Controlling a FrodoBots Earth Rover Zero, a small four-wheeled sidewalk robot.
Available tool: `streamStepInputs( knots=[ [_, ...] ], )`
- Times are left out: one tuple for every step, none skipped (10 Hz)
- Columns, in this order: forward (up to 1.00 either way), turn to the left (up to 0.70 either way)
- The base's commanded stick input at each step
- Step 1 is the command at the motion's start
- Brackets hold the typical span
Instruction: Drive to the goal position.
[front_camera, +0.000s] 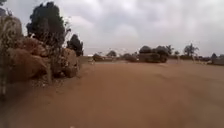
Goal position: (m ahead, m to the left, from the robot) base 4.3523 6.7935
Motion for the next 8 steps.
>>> streamStepInputs(
  knots=[
    [0.50, 0.00],
    [0.50, 0.00],
    [0.50, 0.00],
    [0.50, 0.00],
    [0.50, 0.00],
    [0.50, 0.00],
    [0.50, 0.00],
    [0.50, 0.00]
  ],
)
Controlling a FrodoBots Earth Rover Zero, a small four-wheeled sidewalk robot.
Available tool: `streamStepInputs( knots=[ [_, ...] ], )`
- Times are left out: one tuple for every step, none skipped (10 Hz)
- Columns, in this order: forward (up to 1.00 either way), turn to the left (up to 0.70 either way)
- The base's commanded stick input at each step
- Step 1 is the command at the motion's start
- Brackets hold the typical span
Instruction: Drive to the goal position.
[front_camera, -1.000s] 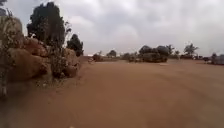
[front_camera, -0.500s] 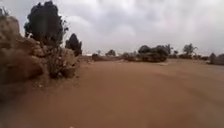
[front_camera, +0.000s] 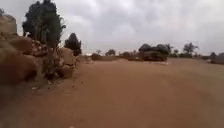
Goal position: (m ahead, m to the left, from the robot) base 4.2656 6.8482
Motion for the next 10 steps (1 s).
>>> streamStepInputs(
  knots=[
    [0.50, 0.00],
    [0.50, 0.00],
    [0.50, 0.00],
    [0.50, 0.00],
    [0.50, 0.00],
    [0.50, 0.00],
    [0.50, 0.00],
    [0.50, 0.00],
    [0.50, 0.00],
    [0.50, 0.00]
  ],
)
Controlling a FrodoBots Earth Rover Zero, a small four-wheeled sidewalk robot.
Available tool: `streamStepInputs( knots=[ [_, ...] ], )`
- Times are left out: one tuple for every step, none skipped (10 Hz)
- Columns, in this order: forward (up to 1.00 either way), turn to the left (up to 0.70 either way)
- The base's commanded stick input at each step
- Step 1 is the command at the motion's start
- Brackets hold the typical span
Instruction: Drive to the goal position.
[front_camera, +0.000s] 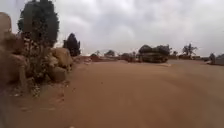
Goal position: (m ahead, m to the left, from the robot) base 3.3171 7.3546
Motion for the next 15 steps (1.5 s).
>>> streamStepInputs(
  knots=[
    [0.50, 0.00],
    [0.50, 0.00],
    [0.50, 0.00],
    [0.50, 0.00],
    [0.50, 0.00],
    [0.50, 0.00],
    [0.50, 0.00],
    [0.50, 0.00],
    [0.50, 0.00],
    [0.50, 0.00],
    [0.50, 0.00],
    [0.50, 0.00],
    [0.50, 0.00],
    [0.50, 0.00],
    [0.50, 0.00]
  ],
)
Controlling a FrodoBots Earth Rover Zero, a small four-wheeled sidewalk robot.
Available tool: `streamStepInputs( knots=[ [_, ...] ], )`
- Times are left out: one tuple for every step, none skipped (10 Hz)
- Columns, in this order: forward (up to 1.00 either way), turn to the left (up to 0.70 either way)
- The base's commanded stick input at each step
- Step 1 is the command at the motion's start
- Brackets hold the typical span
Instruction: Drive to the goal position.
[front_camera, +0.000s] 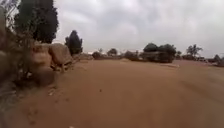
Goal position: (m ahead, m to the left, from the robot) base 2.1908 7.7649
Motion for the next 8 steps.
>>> streamStepInputs(
  knots=[
    [0.50, 0.00],
    [0.50, 0.00],
    [0.50, 0.00],
    [0.50, 0.00],
    [0.50, 0.00],
    [0.50, 0.00],
    [0.50, 0.00],
    [0.50, 0.00]
  ],
)
